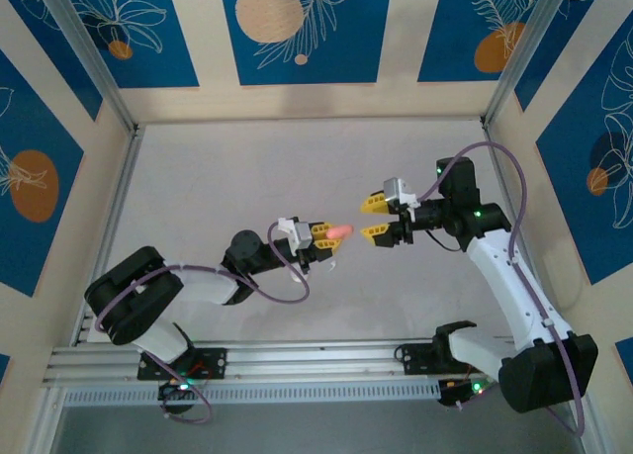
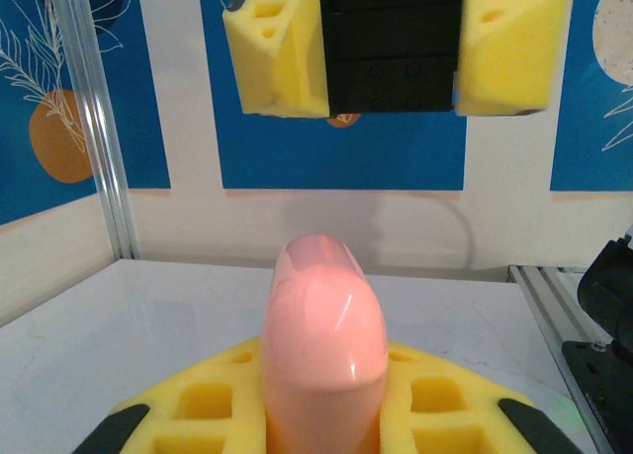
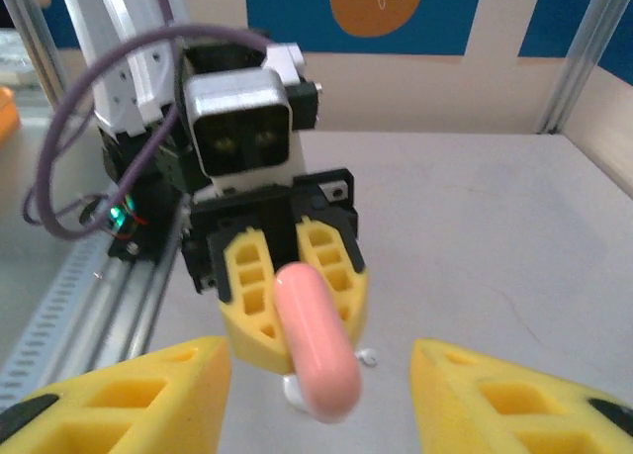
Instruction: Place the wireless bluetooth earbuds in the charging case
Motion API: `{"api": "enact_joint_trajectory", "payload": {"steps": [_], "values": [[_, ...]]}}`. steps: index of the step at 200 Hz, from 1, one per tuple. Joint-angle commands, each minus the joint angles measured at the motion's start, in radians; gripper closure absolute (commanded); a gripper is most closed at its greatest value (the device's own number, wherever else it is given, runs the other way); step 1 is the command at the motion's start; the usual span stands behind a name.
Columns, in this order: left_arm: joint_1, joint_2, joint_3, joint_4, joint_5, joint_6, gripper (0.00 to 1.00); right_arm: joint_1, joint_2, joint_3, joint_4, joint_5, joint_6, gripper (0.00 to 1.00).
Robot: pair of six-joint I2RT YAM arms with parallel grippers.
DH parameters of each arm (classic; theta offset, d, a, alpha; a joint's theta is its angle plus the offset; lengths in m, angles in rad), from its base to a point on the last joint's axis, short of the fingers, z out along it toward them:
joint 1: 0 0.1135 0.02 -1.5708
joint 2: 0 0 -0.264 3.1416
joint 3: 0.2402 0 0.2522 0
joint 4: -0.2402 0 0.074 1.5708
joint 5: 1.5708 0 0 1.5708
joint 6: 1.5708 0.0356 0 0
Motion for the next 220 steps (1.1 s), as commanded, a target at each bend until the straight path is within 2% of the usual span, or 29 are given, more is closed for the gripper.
{"api": "enact_joint_trajectory", "payload": {"steps": [1, 54, 98, 108, 126, 135, 159, 178, 205, 220], "values": [[-0.008, -0.002, 0.02, 0.05, 0.013, -0.02, 0.84, 0.029, 0.051, 0.025, -0.077, 0.068, -0.115, 0.51], [-0.008, -0.004, 0.026, 0.045, 0.017, -0.02, 0.84, 0.1, 0.13, 0.042, -0.076, 0.097, -0.154, 0.52], [-0.008, 0.001, 0.033, 0.045, 0.02, -0.023, 0.84, 0.127, 0.165, 0.049, -0.076, 0.091, -0.17, 0.58], [-0.009, 0.003, 0.034, 0.047, 0.019, -0.025, 0.84, 0.13, 0.168, 0.052, -0.078, 0.09, -0.175, 0.66], [-0.008, 0.003, 0.034, 0.049, 0.015, -0.026, 0.84, 0.133, 0.17, 0.059, -0.093, 0.094, -0.195, 0.92], [-0.008, 0.004, 0.031, 0.05, 0.011, -0.026, 0.82, 0.133, 0.167, 0.061, -0.097, 0.102, -0.199, 0.98], [-0.008, 0.007, 0.016, 0.059, -0.02, -0.022, 0.71, 0.121, 0.157, 0.065, -0.114, 0.106, -0.205, 0.98], [-0.008, 0.007, -0.003, 0.059, -0.07, -0.009, 0.54, 0.1, 0.159, 0.082, -0.145, 0.111, -0.185, 0.98], [-0.009, 0.012, -0.05, 0.059, -0.239, -0.003, 0.32, 0.058, 0.201, 0.136, -0.235, 0.138, -0.115, 0.98], [-0.008, 0.018, -0.078, 0.059, -0.361, -0.018, 0.27, 0.047, 0.24, 0.157, -0.259, 0.175, -0.037, 0.98]]}}
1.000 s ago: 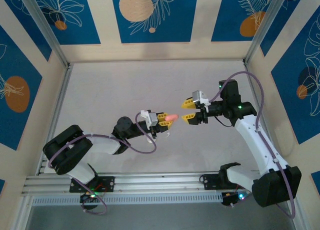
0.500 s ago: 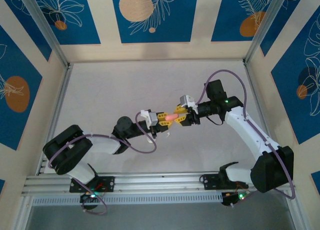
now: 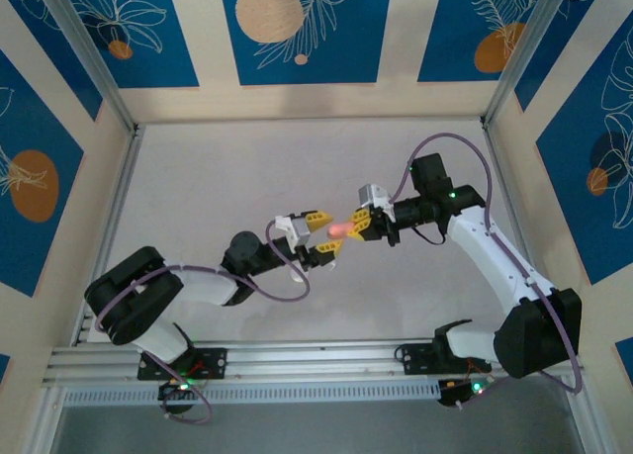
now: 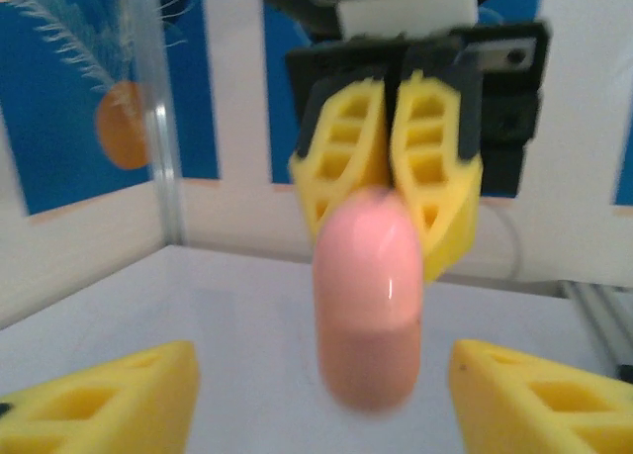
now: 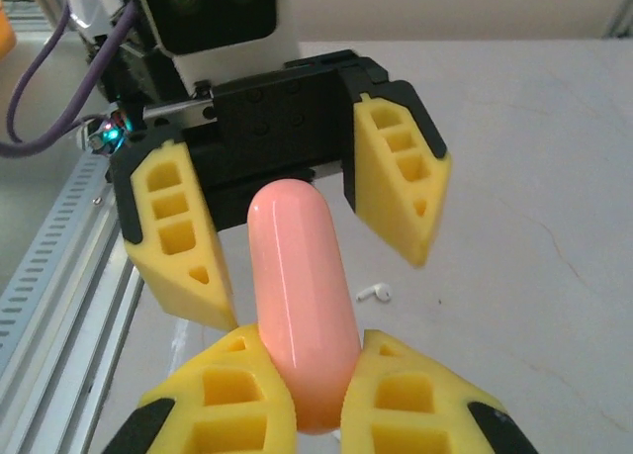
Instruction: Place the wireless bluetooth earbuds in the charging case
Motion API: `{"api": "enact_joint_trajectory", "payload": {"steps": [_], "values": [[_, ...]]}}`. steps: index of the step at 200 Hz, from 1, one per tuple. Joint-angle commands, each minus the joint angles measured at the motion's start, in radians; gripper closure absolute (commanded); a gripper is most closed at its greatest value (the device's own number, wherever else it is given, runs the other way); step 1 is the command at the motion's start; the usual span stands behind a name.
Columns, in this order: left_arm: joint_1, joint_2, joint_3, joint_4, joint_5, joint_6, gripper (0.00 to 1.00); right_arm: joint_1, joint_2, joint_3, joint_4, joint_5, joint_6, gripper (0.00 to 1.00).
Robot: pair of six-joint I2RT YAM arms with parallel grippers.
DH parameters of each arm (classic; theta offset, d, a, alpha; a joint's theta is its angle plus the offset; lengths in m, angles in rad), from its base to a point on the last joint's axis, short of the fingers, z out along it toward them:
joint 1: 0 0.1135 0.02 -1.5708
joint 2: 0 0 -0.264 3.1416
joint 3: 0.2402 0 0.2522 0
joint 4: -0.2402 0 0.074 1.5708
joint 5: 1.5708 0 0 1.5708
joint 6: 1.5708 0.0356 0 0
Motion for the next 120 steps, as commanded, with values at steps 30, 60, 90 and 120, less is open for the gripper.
{"api": "enact_joint_trajectory", "payload": {"steps": [30, 60, 90, 120], "values": [[-0.004, 0.017, -0.09, 0.04, -0.4, -0.054, 0.23, -0.037, 0.153, 0.105, -0.098, 0.075, 0.342, 0.98], [-0.004, 0.008, -0.129, 0.04, -0.546, -0.113, 0.21, -0.059, 0.295, 0.194, -0.141, 0.155, 0.539, 0.99], [-0.004, -0.013, -0.159, 0.004, -0.673, -0.214, 0.22, -0.086, 0.452, 0.293, -0.225, 0.194, 0.674, 1.0], [-0.005, -0.059, -0.138, -0.188, -0.71, -0.29, 0.22, -0.104, 0.561, 0.339, -0.247, 0.243, 0.737, 1.0]]}}
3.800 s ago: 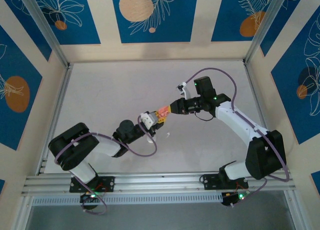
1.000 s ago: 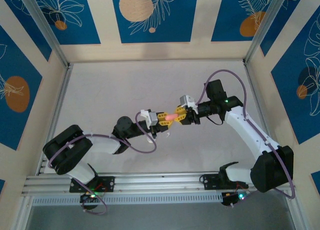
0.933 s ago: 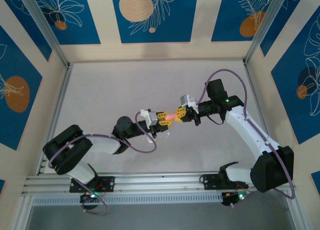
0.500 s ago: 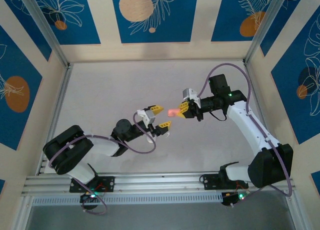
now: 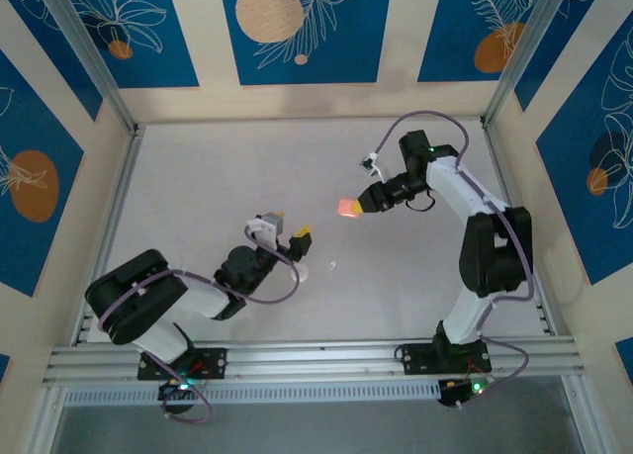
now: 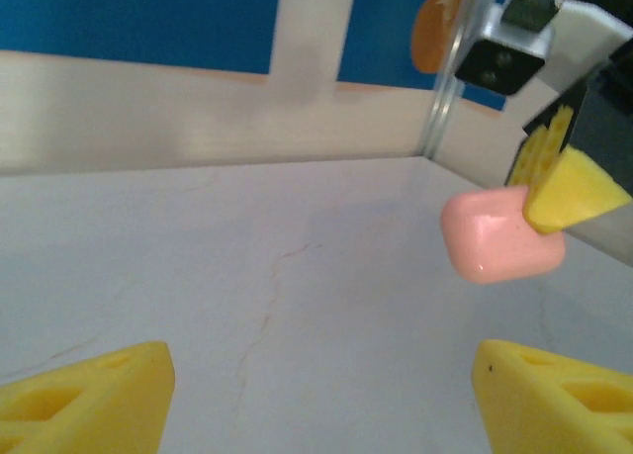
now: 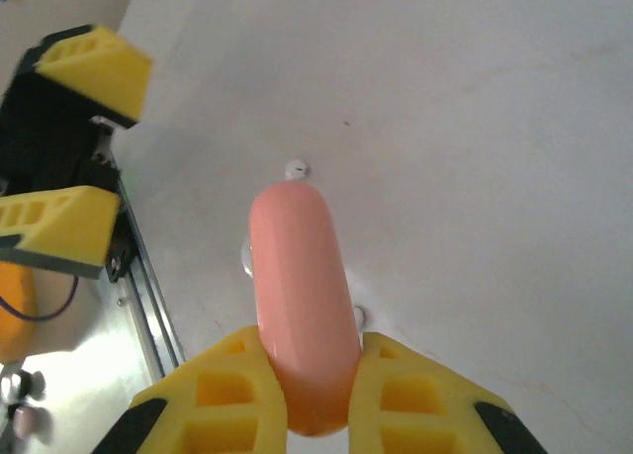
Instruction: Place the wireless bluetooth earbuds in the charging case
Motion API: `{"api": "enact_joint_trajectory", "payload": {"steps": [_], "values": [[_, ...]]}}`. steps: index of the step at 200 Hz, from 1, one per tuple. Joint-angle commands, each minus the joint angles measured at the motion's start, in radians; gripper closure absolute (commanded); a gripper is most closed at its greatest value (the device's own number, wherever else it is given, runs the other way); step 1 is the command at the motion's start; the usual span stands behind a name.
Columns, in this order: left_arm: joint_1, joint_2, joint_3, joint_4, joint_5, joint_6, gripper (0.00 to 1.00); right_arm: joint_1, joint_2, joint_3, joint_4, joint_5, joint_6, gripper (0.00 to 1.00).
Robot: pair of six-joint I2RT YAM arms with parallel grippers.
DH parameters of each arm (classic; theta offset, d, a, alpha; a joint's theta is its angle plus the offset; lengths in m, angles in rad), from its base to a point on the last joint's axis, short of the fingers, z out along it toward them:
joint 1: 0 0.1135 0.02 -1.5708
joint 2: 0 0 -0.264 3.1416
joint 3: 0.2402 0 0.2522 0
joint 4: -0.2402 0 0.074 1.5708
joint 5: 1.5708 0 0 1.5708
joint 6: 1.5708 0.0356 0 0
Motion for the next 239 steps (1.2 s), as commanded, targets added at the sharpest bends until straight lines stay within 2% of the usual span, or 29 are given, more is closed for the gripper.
{"api": "enact_joint_trajectory", "payload": {"steps": [1, 47, 74, 131, 185, 205, 229, 239], "values": [[-0.005, -0.054, 0.013, -0.14, -0.103, -0.107, 0.22, -0.015, 0.072, 0.052, -0.084, 0.048, 0.125, 1.0], [-0.004, -0.156, 0.116, -0.592, -0.164, -0.219, 0.24, -0.036, 0.234, 0.161, -0.173, 0.12, 0.143, 1.0], [-0.004, -0.206, 0.202, -0.863, -0.143, -0.268, 0.25, -0.054, 0.305, 0.207, -0.216, 0.154, 0.145, 1.0], [-0.005, -0.251, 0.386, -1.307, -0.083, -0.299, 0.26, -0.078, 0.422, 0.301, -0.293, 0.188, 0.121, 0.93], [-0.003, -0.215, 0.575, -1.649, 0.005, -0.286, 0.27, -0.085, 0.467, 0.349, -0.309, 0.223, 0.133, 0.82], [-0.001, -0.186, 0.653, -1.771, 0.048, -0.253, 0.27, -0.089, 0.462, 0.348, -0.299, 0.258, 0.14, 0.72], [0.0, -0.133, 0.754, -1.911, 0.136, -0.201, 0.3, -0.091, 0.453, 0.341, -0.284, 0.316, 0.15, 0.68], [0.001, -0.107, 0.798, -1.969, 0.173, -0.181, 0.31, -0.093, 0.445, 0.332, -0.275, 0.324, 0.153, 0.62]]}}
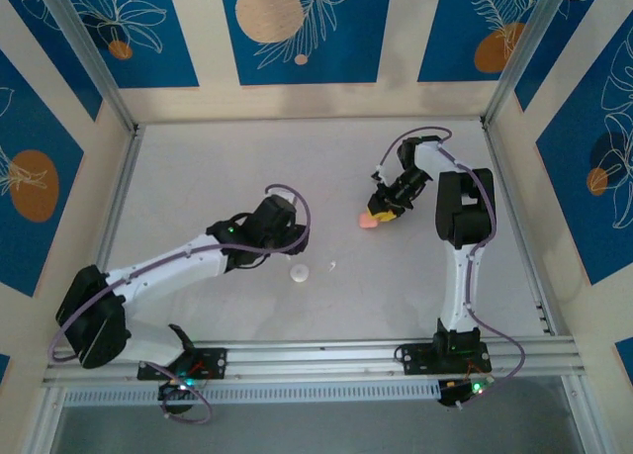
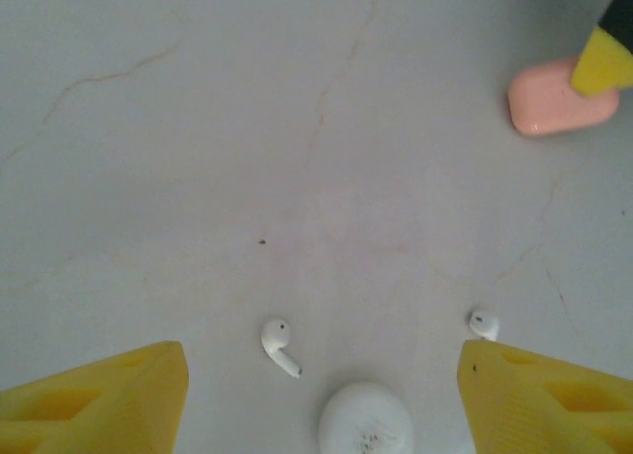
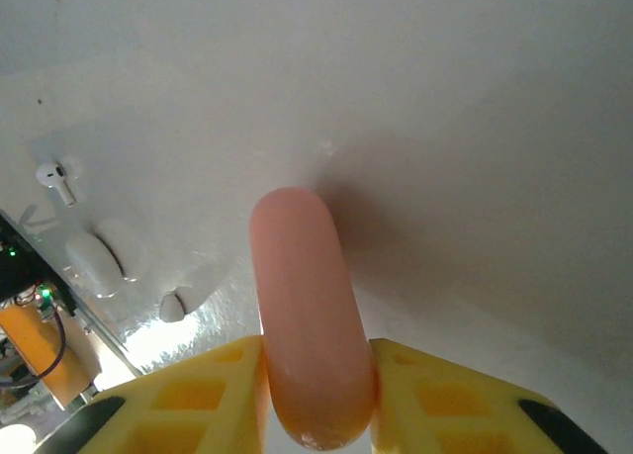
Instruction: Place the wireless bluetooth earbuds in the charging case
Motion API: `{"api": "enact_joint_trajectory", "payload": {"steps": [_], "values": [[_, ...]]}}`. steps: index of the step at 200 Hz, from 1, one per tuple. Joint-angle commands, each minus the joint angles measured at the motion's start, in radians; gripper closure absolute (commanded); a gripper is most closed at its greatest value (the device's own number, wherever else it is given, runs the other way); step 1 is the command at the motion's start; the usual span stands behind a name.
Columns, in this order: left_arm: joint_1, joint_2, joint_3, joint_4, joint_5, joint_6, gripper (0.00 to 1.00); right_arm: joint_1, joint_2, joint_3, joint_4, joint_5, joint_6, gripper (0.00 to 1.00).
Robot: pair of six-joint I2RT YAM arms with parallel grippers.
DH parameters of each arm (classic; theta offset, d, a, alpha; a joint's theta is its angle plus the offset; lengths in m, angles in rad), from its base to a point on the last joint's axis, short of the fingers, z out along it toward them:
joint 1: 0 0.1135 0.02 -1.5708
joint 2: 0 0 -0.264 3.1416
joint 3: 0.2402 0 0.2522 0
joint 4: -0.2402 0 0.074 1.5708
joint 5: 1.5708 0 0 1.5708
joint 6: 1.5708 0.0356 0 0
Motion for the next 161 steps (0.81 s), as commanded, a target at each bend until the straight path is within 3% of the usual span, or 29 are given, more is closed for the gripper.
{"api": "enact_joint_trajectory", "payload": {"steps": [1, 33, 72, 119, 161], "values": [[0.001, 0.058, 0.108, -0.235, 0.122, 0.074, 0.31, -0.011, -0.018, 0.008, 0.001, 0.065, 0.012, 0.62], [0.001, 0.136, 0.239, -0.401, 0.206, 0.121, 0.34, -0.018, -0.056, -0.025, 0.041, 0.072, 0.021, 0.57], [0.002, 0.244, 0.374, -0.586, 0.227, 0.115, 0.35, -0.032, -0.135, -0.063, 0.091, 0.073, 0.031, 0.5], [0.001, 0.323, 0.448, -0.679, 0.226, 0.023, 0.41, -0.038, -0.37, -0.191, 0.242, 0.07, 0.106, 0.46], [-0.008, 0.367, 0.44, -0.655, 0.174, -0.076, 0.44, -0.006, -0.592, -0.427, 0.521, -0.123, 0.306, 0.44]]}}
